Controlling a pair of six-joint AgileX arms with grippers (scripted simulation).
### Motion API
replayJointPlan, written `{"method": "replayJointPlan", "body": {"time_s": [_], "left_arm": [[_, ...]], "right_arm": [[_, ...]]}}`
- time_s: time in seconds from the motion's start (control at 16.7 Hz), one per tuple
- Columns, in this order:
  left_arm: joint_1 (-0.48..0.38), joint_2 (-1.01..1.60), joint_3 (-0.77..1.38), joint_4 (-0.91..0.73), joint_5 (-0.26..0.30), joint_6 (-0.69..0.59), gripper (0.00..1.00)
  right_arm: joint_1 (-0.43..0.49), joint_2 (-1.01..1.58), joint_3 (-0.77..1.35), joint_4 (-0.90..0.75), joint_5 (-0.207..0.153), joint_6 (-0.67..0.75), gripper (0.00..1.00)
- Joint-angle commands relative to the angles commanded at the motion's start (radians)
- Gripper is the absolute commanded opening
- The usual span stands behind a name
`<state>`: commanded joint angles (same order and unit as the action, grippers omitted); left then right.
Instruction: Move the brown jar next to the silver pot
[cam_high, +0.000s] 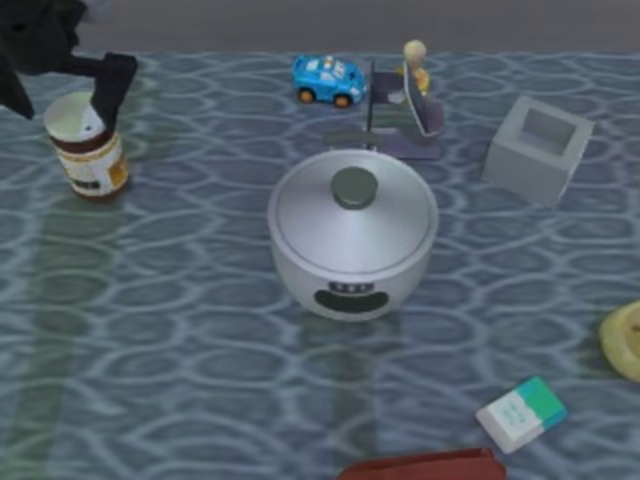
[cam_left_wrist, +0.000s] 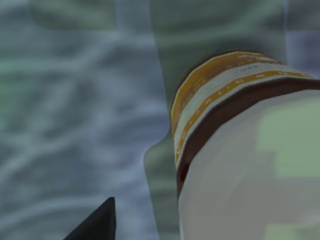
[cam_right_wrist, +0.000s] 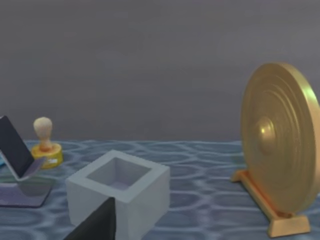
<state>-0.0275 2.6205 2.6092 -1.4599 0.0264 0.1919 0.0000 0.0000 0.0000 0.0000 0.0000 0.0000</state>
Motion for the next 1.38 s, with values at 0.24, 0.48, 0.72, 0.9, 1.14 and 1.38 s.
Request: {"method": "replayJointPlan", "body": {"time_s": [0.24,0.48,0.72,0.9,1.14,1.38], "left_arm": [[-0.005,0.001,-0.006,0.005,0.0,-0.001,1.0],[-0.002,-0.008,-0.11,0.103,0.0,-0.002,1.0],[-0.001,-0.011,-0.217,0.205,0.0,-0.001,1.0],[-0.001,-0.012,-0.22,0.209,0.0,-0.001,1.0],[-0.001,-0.012,-0.22,0.209,0.0,-0.001,0.77],[-0.001,-0.012,-0.22,0.209,0.0,-0.001,0.47]], "right_arm": [[0.0,0.0,0.0,0.0,0.0,0.0,1.0],[0.0,0.0,0.0,0.0,0.0,0.0,1.0],[0.0,0.0,0.0,0.0,0.0,0.0,1.0],[0.0,0.0,0.0,0.0,0.0,0.0,1.0],[0.0,0.0,0.0,0.0,0.0,0.0,1.0],[0.0,0.0,0.0,0.0,0.0,0.0,1.0]]}}
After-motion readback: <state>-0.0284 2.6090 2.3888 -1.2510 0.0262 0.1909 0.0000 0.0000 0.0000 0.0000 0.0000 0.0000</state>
